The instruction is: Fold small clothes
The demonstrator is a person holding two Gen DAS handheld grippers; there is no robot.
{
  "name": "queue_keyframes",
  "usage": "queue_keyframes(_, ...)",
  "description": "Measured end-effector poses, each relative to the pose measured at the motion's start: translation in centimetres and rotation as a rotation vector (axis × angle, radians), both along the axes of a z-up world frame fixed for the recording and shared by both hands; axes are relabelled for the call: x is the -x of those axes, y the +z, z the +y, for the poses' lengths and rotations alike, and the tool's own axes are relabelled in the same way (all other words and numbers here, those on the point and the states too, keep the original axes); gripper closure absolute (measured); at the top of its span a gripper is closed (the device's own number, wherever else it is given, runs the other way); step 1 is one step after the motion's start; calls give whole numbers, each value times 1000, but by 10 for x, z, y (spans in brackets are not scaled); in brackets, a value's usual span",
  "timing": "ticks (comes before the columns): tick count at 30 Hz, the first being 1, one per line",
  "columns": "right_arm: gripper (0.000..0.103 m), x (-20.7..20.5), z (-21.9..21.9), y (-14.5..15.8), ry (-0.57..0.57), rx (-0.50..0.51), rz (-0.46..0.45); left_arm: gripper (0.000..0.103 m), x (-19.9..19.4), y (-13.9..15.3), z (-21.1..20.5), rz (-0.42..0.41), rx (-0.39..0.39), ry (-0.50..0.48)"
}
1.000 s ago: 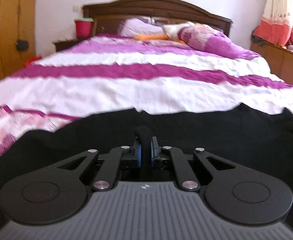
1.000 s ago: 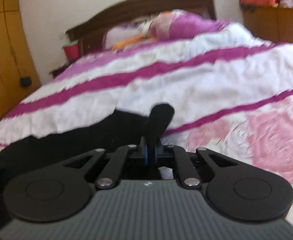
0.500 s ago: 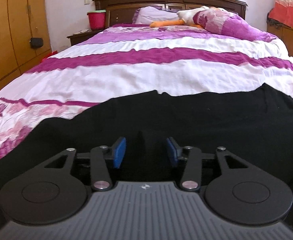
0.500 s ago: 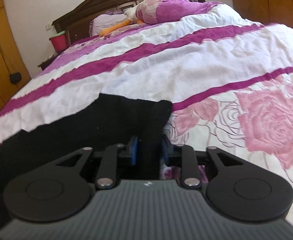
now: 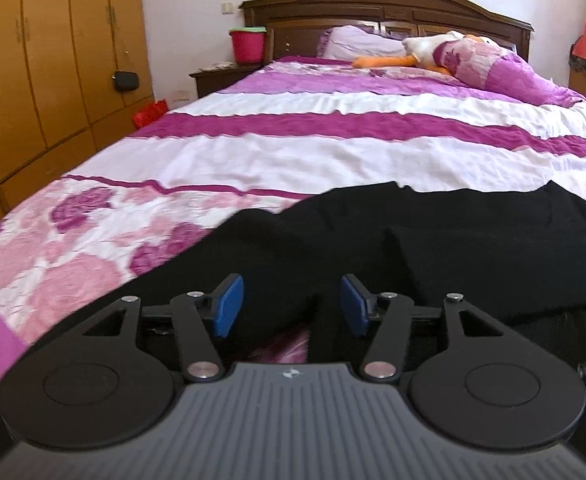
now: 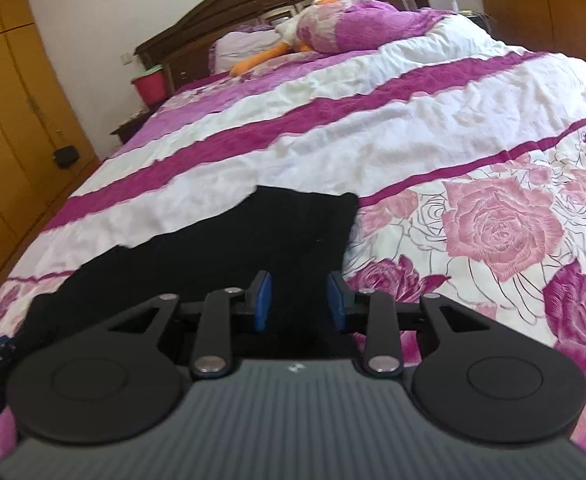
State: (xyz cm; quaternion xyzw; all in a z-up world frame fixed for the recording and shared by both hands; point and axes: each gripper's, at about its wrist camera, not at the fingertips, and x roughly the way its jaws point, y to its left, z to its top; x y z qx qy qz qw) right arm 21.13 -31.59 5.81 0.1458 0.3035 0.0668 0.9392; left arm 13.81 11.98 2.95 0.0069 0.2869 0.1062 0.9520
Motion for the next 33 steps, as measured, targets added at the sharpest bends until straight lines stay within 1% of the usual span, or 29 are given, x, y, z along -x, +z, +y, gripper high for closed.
queue_keyframes(4,68,18,5,20,61,-38,2,38,28,6,15,-2,-33,34)
queue_keyframes(6,60,28,11,30,86,-41,2,36,42,7,25,6,-52,49)
queue_keyframes(7,51,34,15,34,98,-32,-8,35,48,7,29,10,-61,58)
queue_keyframes(8,47,41,19,38,112,-17,-20,35,53,6,33,13,-66,68)
queue_keyframes(11,47,56,33,39,140,32,-31,32,68,-3,49,37,-55,114)
queue_keyframes(15,47,70,50,23,155,92,-26,31,83,-21,67,89,-20,183)
queue_keyframes(19,47,71,66,-7,144,145,5,31,91,-40,74,120,0,210)
queue_keyframes(21,47,70,73,-22,135,171,27,29,93,-46,75,117,-8,214)
queue_keyframes(25,47,70,83,-45,142,185,67,25,96,-53,73,103,-65,200)
queue_keyframes(27,47,72,86,-53,145,178,78,23,94,-57,73,100,-89,216)
queue_keyframes(29,47,74,88,-59,148,181,83,19,91,-62,77,96,-113,246)
queue_keyframes(33,47,78,91,-62,147,199,66,12,86,-67,90,83,-93,270)
